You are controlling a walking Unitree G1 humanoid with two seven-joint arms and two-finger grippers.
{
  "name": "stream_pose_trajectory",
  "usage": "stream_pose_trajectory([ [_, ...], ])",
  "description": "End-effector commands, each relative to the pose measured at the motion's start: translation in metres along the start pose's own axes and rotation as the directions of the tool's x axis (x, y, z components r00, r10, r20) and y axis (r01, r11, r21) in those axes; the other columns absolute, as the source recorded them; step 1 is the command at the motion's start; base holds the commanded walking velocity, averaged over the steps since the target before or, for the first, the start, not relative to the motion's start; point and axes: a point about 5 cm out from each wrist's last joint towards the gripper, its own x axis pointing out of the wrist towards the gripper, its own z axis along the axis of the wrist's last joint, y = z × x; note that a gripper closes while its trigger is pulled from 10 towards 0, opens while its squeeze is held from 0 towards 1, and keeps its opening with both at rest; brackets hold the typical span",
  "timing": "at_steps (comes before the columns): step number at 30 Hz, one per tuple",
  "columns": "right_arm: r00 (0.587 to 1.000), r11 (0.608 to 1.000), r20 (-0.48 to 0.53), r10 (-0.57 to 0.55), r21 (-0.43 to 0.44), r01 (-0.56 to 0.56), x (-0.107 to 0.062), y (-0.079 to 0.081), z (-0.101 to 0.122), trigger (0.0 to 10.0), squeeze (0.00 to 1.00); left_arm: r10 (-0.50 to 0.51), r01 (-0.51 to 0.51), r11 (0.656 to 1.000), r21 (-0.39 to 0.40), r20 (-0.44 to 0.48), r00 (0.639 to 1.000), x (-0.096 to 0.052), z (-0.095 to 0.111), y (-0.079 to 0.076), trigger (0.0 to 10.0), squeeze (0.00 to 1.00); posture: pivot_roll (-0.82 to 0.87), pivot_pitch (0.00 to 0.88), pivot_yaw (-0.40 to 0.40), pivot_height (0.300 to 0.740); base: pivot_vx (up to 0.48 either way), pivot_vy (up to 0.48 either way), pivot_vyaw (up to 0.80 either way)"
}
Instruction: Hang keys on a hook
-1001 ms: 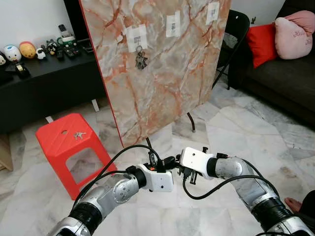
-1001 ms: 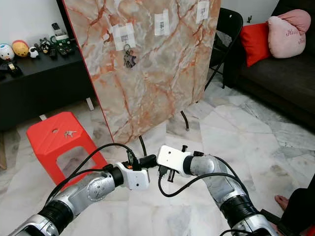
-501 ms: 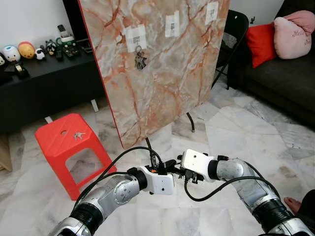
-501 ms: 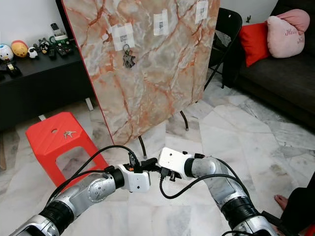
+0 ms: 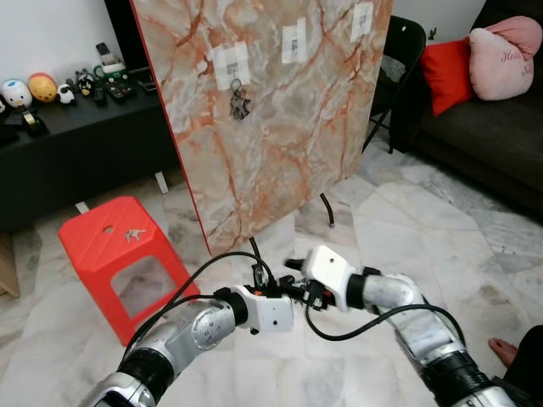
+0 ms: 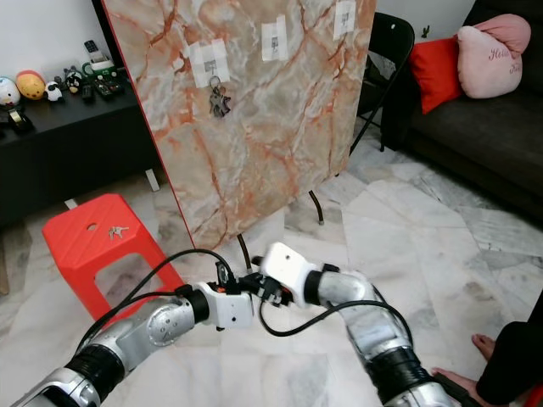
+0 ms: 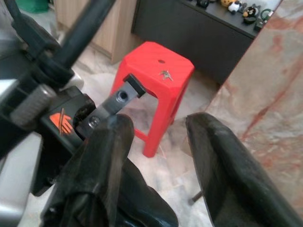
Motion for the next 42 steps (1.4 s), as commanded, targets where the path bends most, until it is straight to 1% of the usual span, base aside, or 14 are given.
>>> stream_pose_trajectory([
  [1,1.000,1.000,0.029,-0.006,-0.011,0.006,-0.001,-0.004,0.007,10.0,0.00,-0.017,0.017,1.000,0.008,0.005,1.000,0.002,0.002,0.001,0.0,0.00,0.02,0.000,0.012,0.740,0.000,0.000,0.00],
  [4,0.999,1.000,0.032,-0.005,-0.007,0.005,-0.002,-0.004,0.007,10.0,0.00,-0.018,0.018,1.000,0.007,0.004,1.000,0.002,0.002,0.001,0.0,0.00,0.02,0.000,0.012,0.740,0.000,0.000,0.00],
  [6,0.994,0.994,0.020,0.104,0.040,-0.104,-0.009,0.009,0.003,10.0,0.00,-0.045,0.045,0.999,0.000,-0.033,0.998,0.001,-0.003,-0.004,0.0,0.00,0.02,0.000,0.012,0.740,0.000,0.000,0.00],
  [10,0.988,0.986,-0.015,0.156,0.068,-0.154,-0.016,0.016,-0.003,10.0,0.00,-0.036,0.036,0.999,-0.011,-0.054,0.998,0.000,-0.007,-0.002,0.0,0.00,0.02,0.000,0.013,0.740,0.000,0.000,0.00],
  [15,0.964,0.975,-0.152,0.220,0.079,-0.210,-0.029,0.024,-0.020,10.0,0.00,-0.047,0.046,0.999,-0.021,-0.062,0.997,-0.002,-0.009,-0.004,0.0,0.00,0.02,0.000,0.013,0.740,0.000,0.000,0.00],
  [22,0.938,0.965,-0.238,0.253,0.133,-0.227,-0.047,0.029,-0.033,10.0,0.00,-0.044,0.042,0.998,-0.044,-0.058,0.997,-0.002,-0.009,-0.004,0.0,0.00,0.02,0.000,0.010,0.740,0.000,0.000,0.00],
  [27,0.876,0.959,-0.393,0.279,0.167,-0.231,-0.066,0.030,-0.057,10.0,0.00,-0.046,0.043,0.997,-0.063,-0.043,0.998,-0.002,-0.008,-0.004,0.0,0.00,0.02,0.000,0.008,0.740,0.000,0.000,0.00],
  [30,0.866,0.967,-0.432,0.251,0.156,-0.202,-0.070,0.026,-0.063,10.0,0.00,-0.036,0.034,0.997,-0.066,-0.040,0.999,-0.003,-0.008,-0.003,0.0,0.00,0.02,0.000,0.006,0.740,0.000,0.000,0.00],
  [34,0.874,0.986,-0.473,0.109,0.160,-0.037,-0.075,0.013,-0.076,10.0,0.00,0.018,-0.023,0.996,-0.087,-0.061,0.998,-0.008,-0.012,0.005,0.0,0.00,0.03,0.000,0.005,0.740,0.000,0.000,0.00],
  [35,0.861,0.985,-0.509,0.016,0.155,0.073,-0.080,0.008,-0.088,10.0,0.00,0.066,-0.077,0.988,-0.131,-0.086,0.994,-0.014,-0.018,0.010,0.0,0.00,0.03,0.000,0.005,0.740,0.000,0.000,0.00],
  [39,0.860,0.962,-0.508,-0.047,0.209,0.176,-0.083,0.010,-0.100,10.0,0.00,0.110,-0.133,0.976,-0.170,-0.137,0.984,-0.023,-0.029,0.015,0.0,0.00,0.03,0.000,0.008,0.740,0.000,0.000,0.00],
  [40,0.875,0.950,-0.482,-0.046,0.249,0.187,-0.083,0.015,-0.103,10.0,0.00,0.130,-0.161,0.969,-0.187,-0.164,0.978,-0.027,-0.034,0.017,0.4,0.00,0.03,0.000,0.008,0.740,0.000,0.000,0.00],
  [41,0.898,0.932,-0.438,-0.043,0.306,0.194,-0.081,0.024,-0.107,10.0,0.00,0.159,-0.201,0.957,-0.211,-0.203,0.966,-0.033,-0.041,0.019,4.4,0.00,0.03,0.000,0.010,0.740,0.000,0.000,0.00],
  [42,0.905,0.925,-0.422,-0.045,0.323,0.197,-0.080,0.027,-0.108,10.0,0.00,0.168,-0.215,0.952,-0.219,-0.216,0.962,-0.035,-0.043,0.020,4.4,0.00,0.03,0.000,0.010,0.740,0.000,0.000,0.00],
])
